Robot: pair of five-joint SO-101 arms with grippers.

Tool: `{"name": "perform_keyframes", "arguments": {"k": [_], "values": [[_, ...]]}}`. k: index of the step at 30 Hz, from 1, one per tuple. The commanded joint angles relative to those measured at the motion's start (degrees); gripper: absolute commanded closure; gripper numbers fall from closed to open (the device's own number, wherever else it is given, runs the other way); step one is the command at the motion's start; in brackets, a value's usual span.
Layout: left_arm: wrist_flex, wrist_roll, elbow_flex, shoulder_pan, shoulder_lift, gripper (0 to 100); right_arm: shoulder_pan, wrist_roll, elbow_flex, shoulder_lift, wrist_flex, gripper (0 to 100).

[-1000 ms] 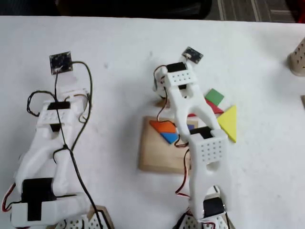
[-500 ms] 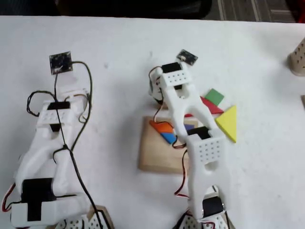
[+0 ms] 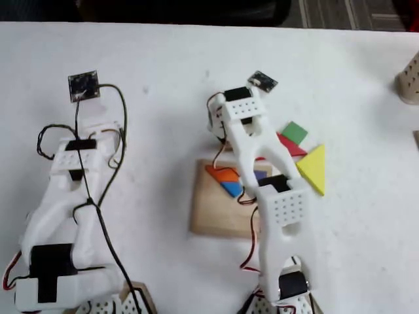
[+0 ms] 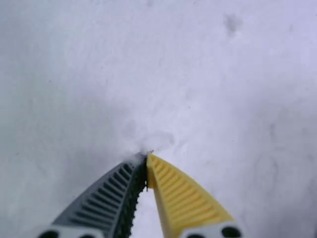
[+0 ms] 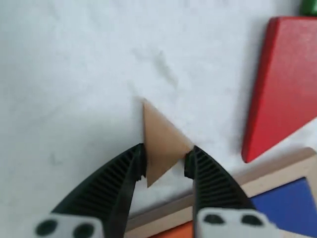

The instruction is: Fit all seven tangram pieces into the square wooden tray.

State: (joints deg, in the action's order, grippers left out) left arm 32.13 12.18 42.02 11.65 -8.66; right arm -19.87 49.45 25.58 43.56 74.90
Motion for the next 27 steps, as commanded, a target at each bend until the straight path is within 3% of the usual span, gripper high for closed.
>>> {"name": "perform_keyframes", "arguments": {"k": [1,7,13,17,20,27], "values": [[0.4,0.3,-0.2,0.8,0.0,97,-0.5,-2.0,0.4,0.3,-2.1,91.4],[0.4,0.3,-0.2,0.8,0.0,97,-0.3,-2.6,0.5,0.0,-1.5,91.8],[0.4,0.3,-0.2,0.8,0.0,97,0.2,-11.2,0.8,-0.1,0.0,91.0],[0.4,0.3,-0.1,0.8,0.0,97,0.2,-19.0,2.2,-0.3,3.2,82.9],[0.4,0.3,-0.1,0.8,0.0,97,1.4,-19.3,5.2,-0.4,6.3,77.5],[0.4,0.3,-0.1,0.8,0.0,97,3.6,-19.2,8.7,0.1,5.9,77.2]]}}
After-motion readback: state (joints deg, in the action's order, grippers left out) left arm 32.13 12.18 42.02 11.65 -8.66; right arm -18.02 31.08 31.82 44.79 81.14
